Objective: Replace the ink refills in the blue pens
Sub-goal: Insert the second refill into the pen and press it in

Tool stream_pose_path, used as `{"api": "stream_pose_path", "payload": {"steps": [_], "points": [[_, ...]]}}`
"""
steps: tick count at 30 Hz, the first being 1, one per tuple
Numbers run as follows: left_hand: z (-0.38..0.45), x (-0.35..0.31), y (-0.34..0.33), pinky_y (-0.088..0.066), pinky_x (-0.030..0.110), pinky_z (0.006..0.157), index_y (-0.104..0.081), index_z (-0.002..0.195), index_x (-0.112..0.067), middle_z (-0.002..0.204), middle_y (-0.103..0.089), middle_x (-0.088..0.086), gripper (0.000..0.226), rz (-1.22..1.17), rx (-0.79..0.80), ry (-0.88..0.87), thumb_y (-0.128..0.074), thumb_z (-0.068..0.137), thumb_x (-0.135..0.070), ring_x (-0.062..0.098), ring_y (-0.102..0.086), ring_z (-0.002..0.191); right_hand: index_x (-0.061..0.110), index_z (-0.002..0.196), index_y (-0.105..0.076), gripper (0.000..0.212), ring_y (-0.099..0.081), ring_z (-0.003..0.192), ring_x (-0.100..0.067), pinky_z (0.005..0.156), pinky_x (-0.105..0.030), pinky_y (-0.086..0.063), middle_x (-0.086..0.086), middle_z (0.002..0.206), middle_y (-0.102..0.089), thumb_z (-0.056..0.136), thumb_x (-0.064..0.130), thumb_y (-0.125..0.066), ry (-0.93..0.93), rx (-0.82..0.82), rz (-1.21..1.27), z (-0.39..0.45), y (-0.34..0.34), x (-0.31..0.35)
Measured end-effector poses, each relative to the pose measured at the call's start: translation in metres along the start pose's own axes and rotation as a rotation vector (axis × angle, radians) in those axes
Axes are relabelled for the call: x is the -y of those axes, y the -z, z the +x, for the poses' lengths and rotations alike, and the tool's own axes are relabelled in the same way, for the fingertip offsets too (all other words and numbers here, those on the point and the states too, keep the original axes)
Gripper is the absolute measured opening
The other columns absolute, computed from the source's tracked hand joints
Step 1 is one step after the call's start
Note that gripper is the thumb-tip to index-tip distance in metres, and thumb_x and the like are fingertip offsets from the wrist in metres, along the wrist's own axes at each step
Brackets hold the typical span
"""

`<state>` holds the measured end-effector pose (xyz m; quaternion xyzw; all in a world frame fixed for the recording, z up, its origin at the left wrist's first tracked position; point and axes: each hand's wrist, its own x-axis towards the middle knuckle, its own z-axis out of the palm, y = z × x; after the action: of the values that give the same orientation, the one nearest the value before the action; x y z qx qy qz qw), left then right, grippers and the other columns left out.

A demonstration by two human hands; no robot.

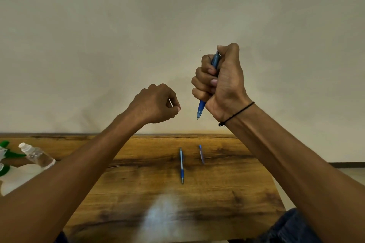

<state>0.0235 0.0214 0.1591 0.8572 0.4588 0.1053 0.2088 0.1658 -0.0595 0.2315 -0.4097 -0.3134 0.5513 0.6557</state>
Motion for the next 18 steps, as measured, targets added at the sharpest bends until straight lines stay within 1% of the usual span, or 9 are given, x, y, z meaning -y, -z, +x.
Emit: {"api": "stream_pose_path", "payload": {"steps": [6, 15, 18], "points": [[-0.0001, -0.0015, 0.0005, -0.063, 0.041, 0.082, -0.078, 0.097, -0.024, 0.084, -0.078, -0.009, 0.008, 0.007, 0.000, 0.003, -0.072, 0.095, -0.030, 0.008, -0.074, 0.077, 0.017, 0.054, -0.029, 0.057, -0.011, 0.041, -0.009, 0.042, -0.016, -0.016, 0.006, 0.042, -0.020, 0.106, 0.041, -0.023, -0.006, -0.014, -0.013, -0.0010, -0.0004, 0.0007], [0.0007, -0.0025, -0.0005, -0.063, 0.041, 0.082, -0.078, 0.100, -0.023, 0.086, -0.078, -0.007, 0.010, 0.009, -0.002, 0.004, -0.072, 0.095, -0.030, 0.010, -0.074, 0.078, 0.018, 0.057, -0.027, 0.052, -0.010, 0.042, -0.009, 0.042, -0.018, -0.013, 0.006, 0.043, -0.018, 0.104, 0.040, -0.024, -0.049, -0.019, 0.024, -0.0012, -0.0012, 0.0008], [-0.0002, -0.0029, -0.0007, -0.062, 0.039, 0.081, -0.077, 0.099, -0.024, 0.085, -0.078, -0.008, 0.010, 0.014, 0.003, 0.001, -0.071, 0.095, -0.031, 0.009, -0.073, 0.078, 0.018, 0.060, -0.034, 0.054, -0.015, 0.041, -0.009, 0.041, -0.021, -0.013, 0.006, 0.045, -0.023, 0.107, 0.045, -0.029, -0.065, -0.060, 0.092, 0.0008, 0.0005, -0.0023]]}}
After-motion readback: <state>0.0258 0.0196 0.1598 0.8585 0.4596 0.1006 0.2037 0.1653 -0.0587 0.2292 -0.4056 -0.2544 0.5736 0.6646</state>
